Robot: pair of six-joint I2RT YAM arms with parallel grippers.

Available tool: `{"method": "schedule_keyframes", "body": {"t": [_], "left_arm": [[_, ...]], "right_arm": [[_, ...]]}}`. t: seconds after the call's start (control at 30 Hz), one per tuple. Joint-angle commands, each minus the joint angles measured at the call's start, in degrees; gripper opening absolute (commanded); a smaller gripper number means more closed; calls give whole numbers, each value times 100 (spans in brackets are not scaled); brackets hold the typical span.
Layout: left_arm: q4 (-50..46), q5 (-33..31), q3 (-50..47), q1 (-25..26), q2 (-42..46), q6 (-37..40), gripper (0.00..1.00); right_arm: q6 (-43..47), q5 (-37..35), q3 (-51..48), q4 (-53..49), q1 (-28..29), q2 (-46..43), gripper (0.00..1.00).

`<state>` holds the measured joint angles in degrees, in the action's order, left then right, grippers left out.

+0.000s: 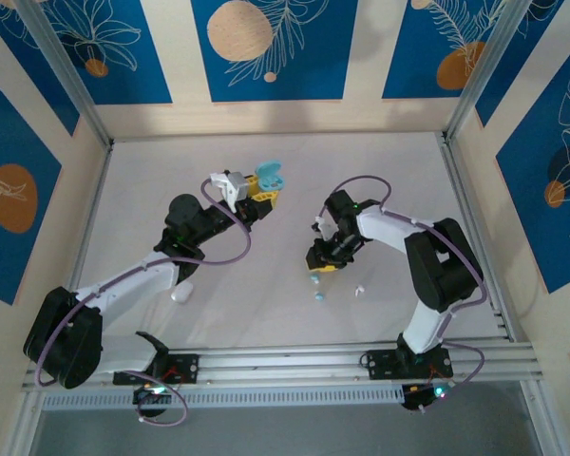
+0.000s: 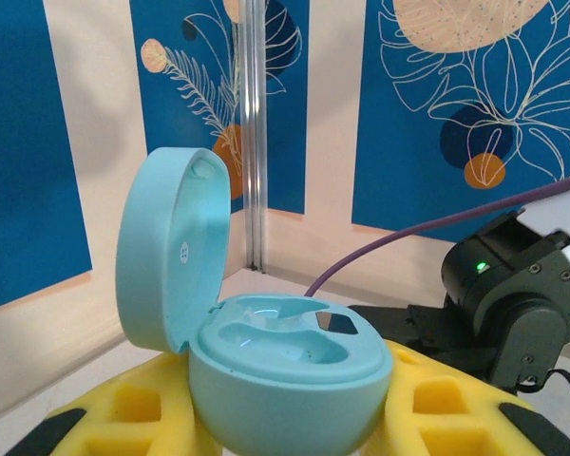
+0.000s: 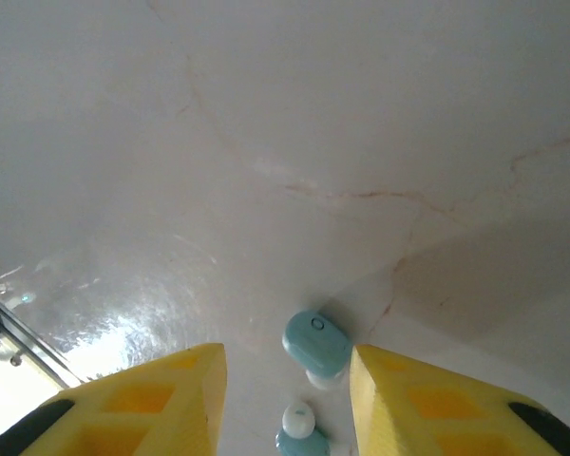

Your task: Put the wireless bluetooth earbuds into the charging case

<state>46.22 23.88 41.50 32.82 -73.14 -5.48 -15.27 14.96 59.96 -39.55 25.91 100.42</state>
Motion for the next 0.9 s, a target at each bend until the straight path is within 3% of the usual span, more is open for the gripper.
{"method": "schedule_keyframes", "body": {"t": [0.0, 0.4, 0.87], "left_arm": [[246, -32, 8, 51, 15, 6, 29], [265, -41, 44, 50, -80, -5, 29], [364, -7, 47, 53, -154, -100, 29]], "right_arm": [[-16, 106, 85, -32, 49, 224, 39], [97, 455, 63, -173, 317, 271, 32], [71, 465, 87, -399, 529, 179, 34]]}}
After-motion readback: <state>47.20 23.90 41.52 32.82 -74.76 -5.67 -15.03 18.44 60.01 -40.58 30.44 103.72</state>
